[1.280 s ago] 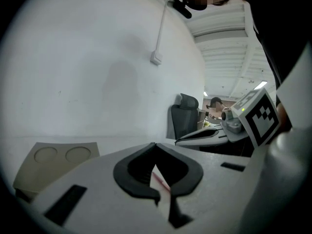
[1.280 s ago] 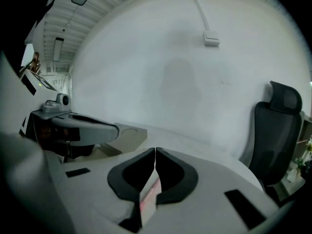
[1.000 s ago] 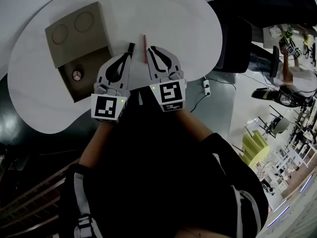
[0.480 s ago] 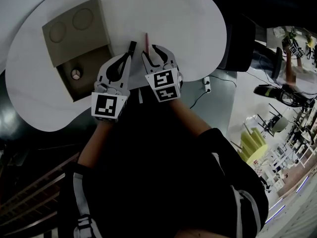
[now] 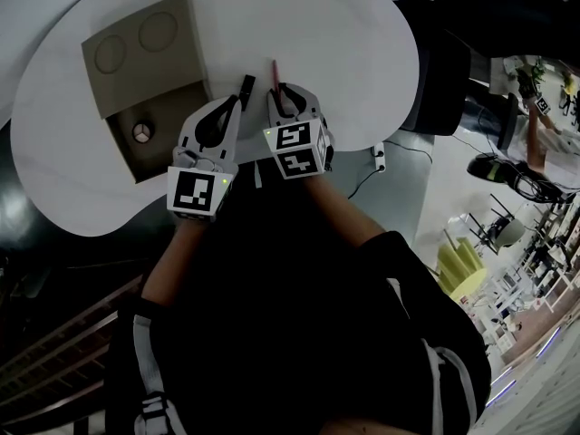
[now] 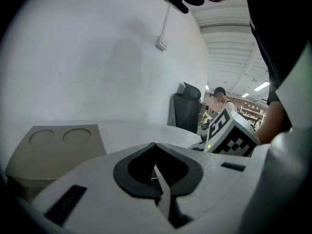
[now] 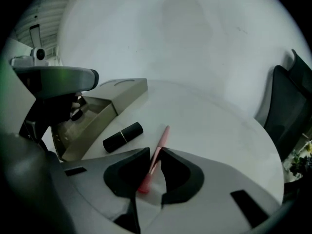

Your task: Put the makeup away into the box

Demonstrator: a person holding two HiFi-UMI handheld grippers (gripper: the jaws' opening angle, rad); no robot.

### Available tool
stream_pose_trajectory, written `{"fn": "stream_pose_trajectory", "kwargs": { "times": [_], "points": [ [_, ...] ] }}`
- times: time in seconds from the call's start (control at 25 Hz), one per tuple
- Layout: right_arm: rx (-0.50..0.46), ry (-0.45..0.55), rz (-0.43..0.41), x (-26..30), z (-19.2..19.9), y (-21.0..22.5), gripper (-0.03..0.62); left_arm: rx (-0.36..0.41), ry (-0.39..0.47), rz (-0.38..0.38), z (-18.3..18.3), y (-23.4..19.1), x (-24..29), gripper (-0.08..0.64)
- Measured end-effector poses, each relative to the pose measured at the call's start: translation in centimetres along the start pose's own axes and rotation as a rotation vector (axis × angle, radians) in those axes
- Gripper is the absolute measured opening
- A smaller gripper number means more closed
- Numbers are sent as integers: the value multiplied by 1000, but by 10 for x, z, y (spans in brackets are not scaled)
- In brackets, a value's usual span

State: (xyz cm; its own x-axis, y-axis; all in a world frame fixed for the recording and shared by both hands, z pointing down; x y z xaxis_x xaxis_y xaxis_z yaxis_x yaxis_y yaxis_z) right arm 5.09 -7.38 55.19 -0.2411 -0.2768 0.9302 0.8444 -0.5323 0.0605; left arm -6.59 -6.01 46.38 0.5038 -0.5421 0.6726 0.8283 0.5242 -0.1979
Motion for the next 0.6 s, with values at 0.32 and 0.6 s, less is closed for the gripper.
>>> {"fn": "stream_pose_trajectory", "kwargs": {
  "times": [0.32,0.6],
  "points": [
    [33,14,-8,-6,0,4,66,-5,13,-8,1,2,-8,3],
    [42,107,-20,-38,-13,-1,64,-18,45,-40,0,6,-19,3]
  ]
}}
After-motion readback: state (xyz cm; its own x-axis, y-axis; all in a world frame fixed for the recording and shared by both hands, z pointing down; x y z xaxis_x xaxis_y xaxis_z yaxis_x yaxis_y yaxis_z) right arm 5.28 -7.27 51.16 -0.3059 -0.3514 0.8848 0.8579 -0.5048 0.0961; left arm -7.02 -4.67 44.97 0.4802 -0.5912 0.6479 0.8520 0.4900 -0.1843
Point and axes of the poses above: the fingertips, and each gripper's own axes: x forward along the fingers, y to its right, z out of its underside, the point moved 5 cm from there along -x, backward along the fingers, and after that the axes turned 15 degrees about -y, right-handed, at the moved point
